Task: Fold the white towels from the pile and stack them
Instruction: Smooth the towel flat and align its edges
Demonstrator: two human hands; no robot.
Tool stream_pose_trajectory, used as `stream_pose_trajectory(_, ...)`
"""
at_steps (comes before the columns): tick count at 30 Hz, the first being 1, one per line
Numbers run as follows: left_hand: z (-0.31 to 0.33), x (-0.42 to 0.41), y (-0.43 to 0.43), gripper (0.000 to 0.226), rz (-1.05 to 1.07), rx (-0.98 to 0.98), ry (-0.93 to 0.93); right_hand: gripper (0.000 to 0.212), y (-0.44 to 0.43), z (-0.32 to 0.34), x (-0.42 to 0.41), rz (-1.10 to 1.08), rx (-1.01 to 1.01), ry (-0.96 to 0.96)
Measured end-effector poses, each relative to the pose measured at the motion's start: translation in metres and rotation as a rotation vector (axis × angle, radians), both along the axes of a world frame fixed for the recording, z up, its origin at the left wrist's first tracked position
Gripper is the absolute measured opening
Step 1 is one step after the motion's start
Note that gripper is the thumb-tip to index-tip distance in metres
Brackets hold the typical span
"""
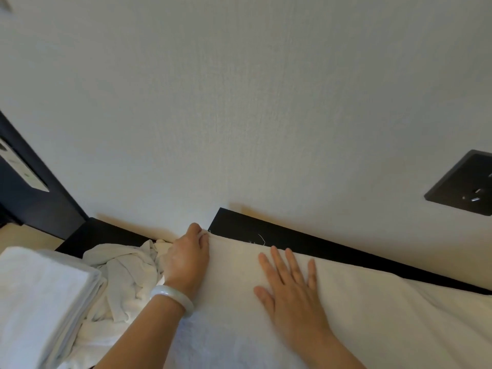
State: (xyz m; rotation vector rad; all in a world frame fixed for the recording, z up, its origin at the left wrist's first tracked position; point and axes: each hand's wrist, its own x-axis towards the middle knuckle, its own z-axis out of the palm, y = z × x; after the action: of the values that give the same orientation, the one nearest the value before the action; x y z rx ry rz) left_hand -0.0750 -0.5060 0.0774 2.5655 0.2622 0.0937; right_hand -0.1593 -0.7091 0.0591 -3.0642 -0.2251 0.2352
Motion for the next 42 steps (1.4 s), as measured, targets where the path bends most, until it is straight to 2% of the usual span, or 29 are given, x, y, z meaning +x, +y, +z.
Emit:
stream_pose_trajectory(2, 0.004, -0.006, 0.004, 0.028, -0.039, 0.006, -0.035, 0.077, -0.01, 0.009, -0.001, -0.015, -0.009, 0.031)
stream_pose_trajectory(5, 0.006, -0.029, 0.007, 0.041, -0.202, 0.227, -0.284, 0.084, -0.047, 0.028, -0.022, -0.212, 0.062, -0.039)
stream_pose_trajectory(6, 0.003, -0.04, 0.005, 0.047, -0.267, 0.273, -0.299, 0.089, -0.066, 0.028, -0.031, -0.273, 0.059, -0.057)
stream_pose_trajectory(8, -0.005, -0.059, -0.002, 0.066, -0.428, 0.359, -0.11, 0.094, -0.103, 0.017, -0.051, -0.332, 0.04, -0.038)
stream_pose_trajectory(10, -0.015, -0.065, -0.008, 0.074, -0.494, 0.412, 0.023, 0.069, -0.129, 0.008, -0.064, -0.334, 0.033, -0.058)
stream_pose_trajectory(11, -0.018, -0.065, -0.011, 0.075, -0.493, 0.443, 0.032, 0.058, -0.138, 0.006, -0.067, -0.329, 0.015, -0.07)
stream_pose_trajectory(14, -0.018, -0.066, -0.025, 0.076, -0.488, 0.485, 0.019, 0.057, -0.153, 0.01, -0.074, -0.378, -0.008, -0.083)
stream_pose_trajectory(19, -0.02, -0.079, -0.047, 0.066, -0.53, 0.411, 0.04, 0.056, -0.175, 0.012, -0.087, -0.443, -0.045, -0.107)
stream_pose_trajectory(22, -0.017, -0.076, -0.049, 0.061, -0.526, 0.391, 0.028, 0.055, -0.152, 0.021, -0.067, -0.539, -0.118, -0.06)
stream_pose_trajectory(24, -0.014, -0.076, -0.046, 0.058, -0.522, 0.31, 0.014, 0.055, -0.109, 0.022, -0.047, -0.367, -0.028, -0.095)
stream_pose_trajectory(26, -0.012, -0.078, -0.037, 0.058, -0.461, 0.2, -0.001, 0.056, -0.048, 0.016, -0.034, -0.049, 0.075, -0.072)
stream_pose_trajectory(28, -0.015, -0.086, -0.023, 0.06, -0.352, 0.161, 0.006, 0.055, 0.004, 0.001, -0.025, 0.15, 0.07, -0.048)
stream_pose_trajectory(32, -0.031, -0.12, 0.01, 0.064, -0.228, 0.16, 0.09, 0.048, 0.06, 0.006, 0.012, 0.129, 0.146, -0.191)
stream_pose_trajectory(35, -0.036, -0.131, 0.018, 0.069, -0.235, 0.102, 0.052, 0.055, 0.085, 0.0, 0.035, 0.22, 0.123, -0.11)
stream_pose_trajectory(37, -0.034, -0.131, 0.02, 0.059, -0.217, -0.001, -0.016, 0.058, 0.09, -0.009, 0.039, 0.182, 0.089, -0.082)
stream_pose_trajectory(40, -0.026, -0.136, 0.025, 0.032, -0.16, -0.127, -0.099, 0.061, 0.089, -0.013, 0.036, 0.15, 0.079, -0.107)
stream_pose_trajectory(42, -0.018, -0.143, 0.03, 0.019, -0.134, -0.2, -0.051, 0.062, 0.088, -0.013, 0.037, 0.138, 0.101, -0.106)
